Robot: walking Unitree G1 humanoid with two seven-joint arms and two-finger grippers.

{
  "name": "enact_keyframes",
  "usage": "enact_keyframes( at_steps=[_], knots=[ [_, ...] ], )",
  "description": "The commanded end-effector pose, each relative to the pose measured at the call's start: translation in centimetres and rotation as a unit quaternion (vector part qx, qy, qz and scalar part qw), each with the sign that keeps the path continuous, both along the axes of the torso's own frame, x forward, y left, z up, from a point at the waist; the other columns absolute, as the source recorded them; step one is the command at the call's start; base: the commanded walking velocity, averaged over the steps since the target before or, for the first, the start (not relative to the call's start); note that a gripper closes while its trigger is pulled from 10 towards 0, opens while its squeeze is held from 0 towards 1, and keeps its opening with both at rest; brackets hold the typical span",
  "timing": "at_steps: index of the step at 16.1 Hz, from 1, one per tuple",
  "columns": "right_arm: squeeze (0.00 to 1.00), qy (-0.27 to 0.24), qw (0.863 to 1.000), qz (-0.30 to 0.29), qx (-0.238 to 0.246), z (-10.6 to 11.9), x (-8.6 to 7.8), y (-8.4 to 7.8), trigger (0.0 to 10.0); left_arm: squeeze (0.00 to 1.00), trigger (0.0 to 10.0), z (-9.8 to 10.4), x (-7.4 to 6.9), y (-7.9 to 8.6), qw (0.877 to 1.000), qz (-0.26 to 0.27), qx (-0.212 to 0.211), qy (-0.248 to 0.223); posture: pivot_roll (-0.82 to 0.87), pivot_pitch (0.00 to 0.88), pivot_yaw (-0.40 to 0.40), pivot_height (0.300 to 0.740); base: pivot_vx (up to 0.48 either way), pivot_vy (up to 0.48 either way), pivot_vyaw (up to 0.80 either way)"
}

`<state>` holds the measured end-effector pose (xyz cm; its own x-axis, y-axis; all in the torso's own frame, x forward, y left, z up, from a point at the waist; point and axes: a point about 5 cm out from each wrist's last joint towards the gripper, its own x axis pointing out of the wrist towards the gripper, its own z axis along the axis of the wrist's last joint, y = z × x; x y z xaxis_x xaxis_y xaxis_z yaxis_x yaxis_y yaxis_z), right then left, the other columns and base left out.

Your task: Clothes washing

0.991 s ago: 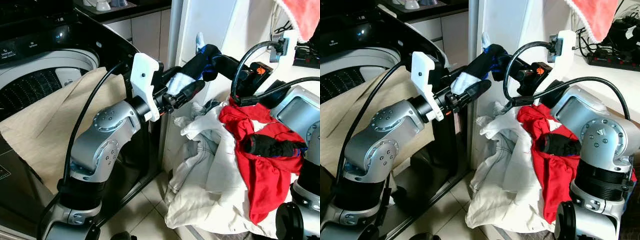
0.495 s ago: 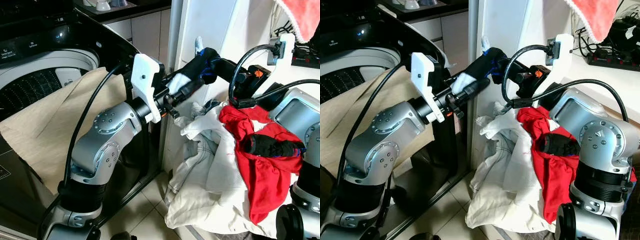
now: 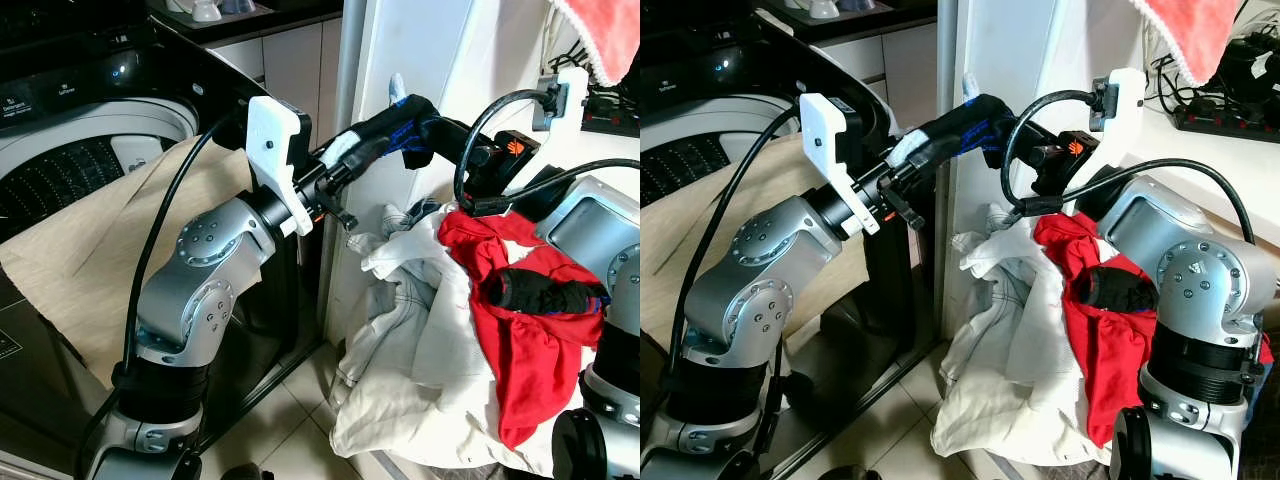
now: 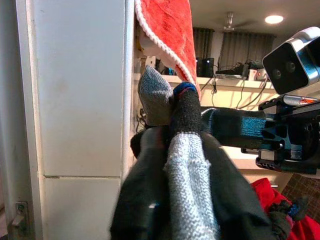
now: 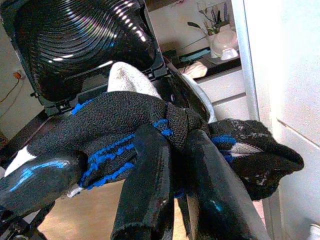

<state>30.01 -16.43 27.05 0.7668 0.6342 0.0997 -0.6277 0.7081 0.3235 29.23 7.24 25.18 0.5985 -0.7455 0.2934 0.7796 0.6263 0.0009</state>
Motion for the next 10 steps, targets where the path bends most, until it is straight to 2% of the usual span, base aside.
enact_keyframes(
  at_steps=[1,5,6,7,10],
  knots=[
    [0.00,-0.013,1.000,-0.002,-0.005,0.3,-0.3,0.1,0.0,0.00,0.0,0.2,0.3,0.2,1.000,0.009,-0.001,-0.007,-0.12,0.000,-0.011,0.740,0.000,0.000,0.00],
    [0.00,-0.016,1.000,0.001,-0.006,0.3,-0.3,0.3,0.0,0.00,0.0,0.4,0.7,0.7,0.999,0.030,-0.004,-0.011,-0.11,0.000,-0.010,0.740,0.000,0.000,0.00],
    [0.00,-0.019,1.000,0.003,-0.006,0.3,-0.4,0.3,0.9,0.00,0.0,0.4,0.8,0.8,0.999,0.035,-0.006,-0.010,-0.11,0.000,-0.010,0.740,0.000,0.000,0.00],
    [1.00,-0.018,1.000,0.002,-0.004,0.3,-0.3,0.3,10.0,0.00,0.0,0.5,1.0,0.9,0.999,0.041,-0.006,-0.011,-0.11,0.000,-0.010,0.740,0.000,0.000,0.00],
    [1.00,-0.022,1.000,0.022,0.000,0.3,-0.6,0.8,10.0,0.00,0.0,0.7,1.7,1.7,0.998,0.068,-0.004,-0.014,-0.11,0.000,-0.011,0.740,0.000,0.000,0.00]
  ],
)
